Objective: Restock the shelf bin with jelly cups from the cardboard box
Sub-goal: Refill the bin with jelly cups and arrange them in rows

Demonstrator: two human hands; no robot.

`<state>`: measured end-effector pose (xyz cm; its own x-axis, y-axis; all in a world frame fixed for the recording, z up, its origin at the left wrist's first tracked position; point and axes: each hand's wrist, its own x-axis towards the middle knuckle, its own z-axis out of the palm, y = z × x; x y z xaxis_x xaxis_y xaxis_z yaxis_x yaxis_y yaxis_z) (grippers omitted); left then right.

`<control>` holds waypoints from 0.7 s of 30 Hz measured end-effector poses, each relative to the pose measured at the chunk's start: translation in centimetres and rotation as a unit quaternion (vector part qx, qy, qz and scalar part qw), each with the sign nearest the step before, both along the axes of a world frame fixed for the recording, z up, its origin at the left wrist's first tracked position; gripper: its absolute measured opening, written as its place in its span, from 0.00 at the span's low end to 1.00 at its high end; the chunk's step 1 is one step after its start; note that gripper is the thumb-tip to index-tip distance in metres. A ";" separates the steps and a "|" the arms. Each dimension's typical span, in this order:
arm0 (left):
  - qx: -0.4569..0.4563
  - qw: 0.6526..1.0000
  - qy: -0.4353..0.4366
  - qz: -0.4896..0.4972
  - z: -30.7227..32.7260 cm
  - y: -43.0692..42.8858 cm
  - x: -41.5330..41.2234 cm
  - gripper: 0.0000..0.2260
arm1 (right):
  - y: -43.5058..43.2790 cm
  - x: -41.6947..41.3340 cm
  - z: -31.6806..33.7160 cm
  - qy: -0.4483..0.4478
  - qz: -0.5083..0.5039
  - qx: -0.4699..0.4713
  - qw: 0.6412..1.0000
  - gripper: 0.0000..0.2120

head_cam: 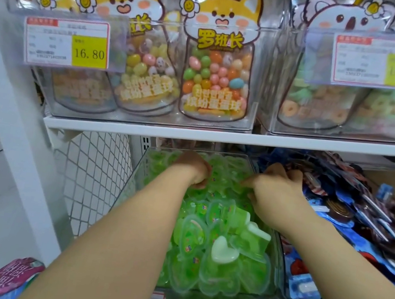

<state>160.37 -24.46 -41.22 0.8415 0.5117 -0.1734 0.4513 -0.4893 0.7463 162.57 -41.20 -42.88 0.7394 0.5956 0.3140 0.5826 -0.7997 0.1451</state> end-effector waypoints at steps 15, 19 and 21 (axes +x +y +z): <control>0.189 0.975 -0.095 -0.063 0.5 -0.1 -8.9 0.05 | -0.6 -4.7 2.6 0.161 0.032 0.046 0.985 0.21; 0.185 0.977 -0.091 -0.057 0.8 0.4 -9.6 0.07 | 0.1 -4.8 2.5 0.191 0.006 0.077 0.979 0.15; 0.189 0.976 -0.099 -0.052 1.2 0.7 -9.7 0.08 | 0.1 -4.6 2.8 0.194 -0.001 0.104 0.975 0.12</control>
<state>150.68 -23.77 -40.00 0.8904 0.4174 0.1816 0.2502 -0.7821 0.5706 157.99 -41.08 -40.08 0.8272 0.5480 0.1240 0.5604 -0.7890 -0.2519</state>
